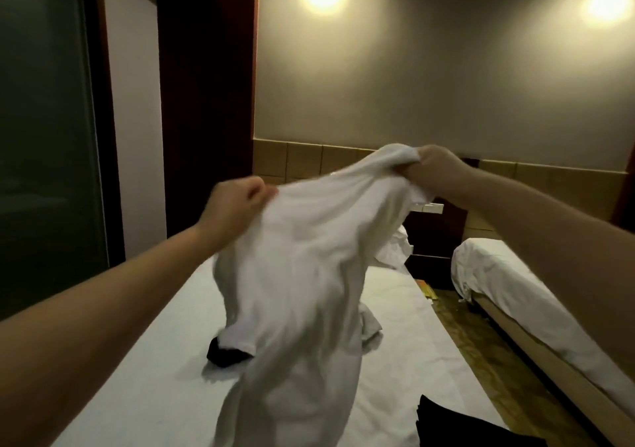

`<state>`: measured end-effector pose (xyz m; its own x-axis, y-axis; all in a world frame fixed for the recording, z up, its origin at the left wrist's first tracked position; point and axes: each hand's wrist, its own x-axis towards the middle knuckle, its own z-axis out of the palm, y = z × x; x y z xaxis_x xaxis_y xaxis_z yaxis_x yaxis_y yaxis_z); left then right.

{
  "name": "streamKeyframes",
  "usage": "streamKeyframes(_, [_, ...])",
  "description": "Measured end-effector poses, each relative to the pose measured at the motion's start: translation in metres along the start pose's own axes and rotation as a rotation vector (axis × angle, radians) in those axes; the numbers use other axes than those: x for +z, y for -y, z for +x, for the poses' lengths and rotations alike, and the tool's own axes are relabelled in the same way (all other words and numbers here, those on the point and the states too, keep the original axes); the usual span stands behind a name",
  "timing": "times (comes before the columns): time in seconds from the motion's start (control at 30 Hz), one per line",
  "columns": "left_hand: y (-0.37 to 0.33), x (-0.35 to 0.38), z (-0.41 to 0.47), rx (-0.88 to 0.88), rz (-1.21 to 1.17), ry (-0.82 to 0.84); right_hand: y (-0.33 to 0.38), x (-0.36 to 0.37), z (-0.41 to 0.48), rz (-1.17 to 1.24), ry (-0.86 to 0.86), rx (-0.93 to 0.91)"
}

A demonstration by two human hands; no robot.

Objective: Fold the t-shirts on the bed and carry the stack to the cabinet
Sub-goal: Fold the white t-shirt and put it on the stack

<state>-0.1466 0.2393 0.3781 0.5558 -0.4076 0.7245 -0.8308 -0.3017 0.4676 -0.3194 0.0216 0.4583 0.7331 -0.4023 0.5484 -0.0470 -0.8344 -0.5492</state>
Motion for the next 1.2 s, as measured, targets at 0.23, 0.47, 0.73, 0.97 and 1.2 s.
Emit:
streamKeyframes(0.23, [-0.01,-0.04,0.015,0.11,0.026,-0.114,0.002,0.008,-0.011,0.43,-0.005,0.153])
streamKeyframes(0.47, [-0.001,-0.043,-0.008,0.022,-0.073,-0.013,0.009,-0.009,-0.02,0.46,0.305,0.133])
streamKeyframes(0.73, [-0.011,-0.05,-0.009,0.013,-0.101,0.05,0.014,-0.011,-0.013,0.163,-0.014,-0.069])
streamKeyframes(0.97, [-0.015,-0.048,-0.028,-0.125,-0.271,0.203,0.016,0.003,-0.008,0.074,-0.048,-0.033])
streamKeyframes(1.2, [-0.012,-0.039,-0.06,-0.372,-0.587,0.918,0.029,0.01,-0.012,0.013,0.009,-0.03])
